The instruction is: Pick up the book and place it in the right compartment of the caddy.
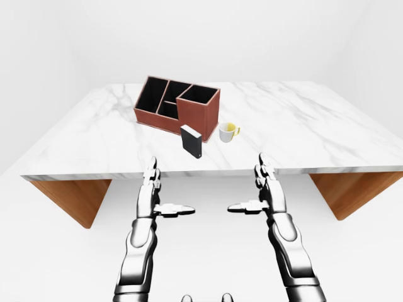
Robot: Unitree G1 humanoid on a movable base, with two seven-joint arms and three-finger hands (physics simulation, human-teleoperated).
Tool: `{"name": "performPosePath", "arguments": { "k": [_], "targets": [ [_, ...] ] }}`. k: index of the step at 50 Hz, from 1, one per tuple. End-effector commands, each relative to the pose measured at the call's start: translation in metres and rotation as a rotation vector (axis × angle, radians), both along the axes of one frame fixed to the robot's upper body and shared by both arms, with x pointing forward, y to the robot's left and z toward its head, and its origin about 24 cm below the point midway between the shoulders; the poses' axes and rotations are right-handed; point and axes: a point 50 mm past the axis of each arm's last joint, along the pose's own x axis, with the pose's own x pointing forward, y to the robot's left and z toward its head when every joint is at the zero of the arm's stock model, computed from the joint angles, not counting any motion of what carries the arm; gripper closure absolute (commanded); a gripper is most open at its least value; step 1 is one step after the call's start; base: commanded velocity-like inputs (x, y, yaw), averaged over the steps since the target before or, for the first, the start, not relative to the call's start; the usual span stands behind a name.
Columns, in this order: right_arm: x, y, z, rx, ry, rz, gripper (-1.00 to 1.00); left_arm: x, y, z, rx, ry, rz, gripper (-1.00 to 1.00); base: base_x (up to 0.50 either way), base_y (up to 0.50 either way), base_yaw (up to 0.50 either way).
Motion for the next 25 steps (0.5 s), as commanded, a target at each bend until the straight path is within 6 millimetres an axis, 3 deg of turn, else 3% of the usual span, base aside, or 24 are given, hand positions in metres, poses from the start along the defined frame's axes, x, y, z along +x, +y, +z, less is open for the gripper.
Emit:
{"name": "performPosePath", "arguments": {
  "k": [1,4,14,18,25],
  "targets": [
    [0.0,0.0,0.026,-0.057,-0.066,0.021,-1.0,-0.002,0.008,0.0,0.003,-0.008,0.0,-1.0,0.0,0.0,0.0],
    [-0.003,-0.002,0.017,-0.052,-0.036,0.015,-1.0,-0.003,0.008,0.001,0.003,-0.012,0.001,-1.0,0.0,0.0,0.0],
    [-0.006,-0.002,0.022,-0.053,-0.049,0.004,-1.0,-0.003,0.008,0.002,0.0,-0.021,0.001,-1.0,0.0,0.0,0.0],
    [-0.008,-0.004,0.03,-0.051,-0.085,-0.005,-1.0,-0.003,0.008,0.003,-0.002,-0.023,-0.001,-1.0,0.0,0.0,0.0],
    [-0.021,-0.01,0.062,-0.04,-0.224,-0.038,-1.0,-0.003,0.008,0.002,0.003,-0.026,-0.002,-1.0,0.0,0.0,0.0]
  ]
}}
